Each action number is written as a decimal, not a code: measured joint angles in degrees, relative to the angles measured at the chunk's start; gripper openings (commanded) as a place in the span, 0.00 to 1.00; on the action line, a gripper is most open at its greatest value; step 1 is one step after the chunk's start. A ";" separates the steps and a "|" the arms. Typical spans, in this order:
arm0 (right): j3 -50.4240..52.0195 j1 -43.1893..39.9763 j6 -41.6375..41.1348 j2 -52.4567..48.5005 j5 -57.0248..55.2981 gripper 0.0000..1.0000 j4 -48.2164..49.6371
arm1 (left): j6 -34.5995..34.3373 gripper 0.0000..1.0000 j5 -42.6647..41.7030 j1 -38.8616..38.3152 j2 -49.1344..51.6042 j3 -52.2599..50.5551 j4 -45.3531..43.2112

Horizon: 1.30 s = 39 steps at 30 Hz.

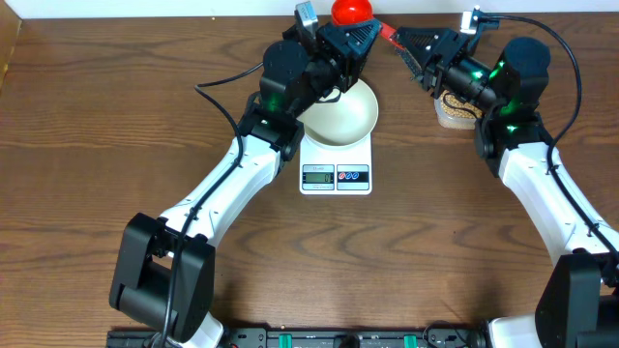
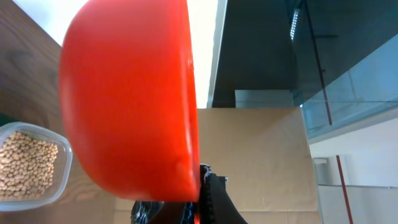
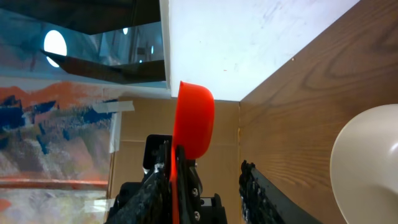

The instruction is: Scoop item into bowl and weigh 50g on scale

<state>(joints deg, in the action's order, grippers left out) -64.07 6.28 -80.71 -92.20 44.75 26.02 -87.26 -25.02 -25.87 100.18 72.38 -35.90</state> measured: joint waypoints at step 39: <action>0.00 0.00 -0.11 0.00 0.00 0.31 1.60 | -0.20 0.07 -1.75 0.00 0.00 0.00 3.10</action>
<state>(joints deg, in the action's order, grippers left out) -64.07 6.28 -80.82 -92.20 44.75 27.62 -87.46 -26.76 -25.87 100.18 72.38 -32.80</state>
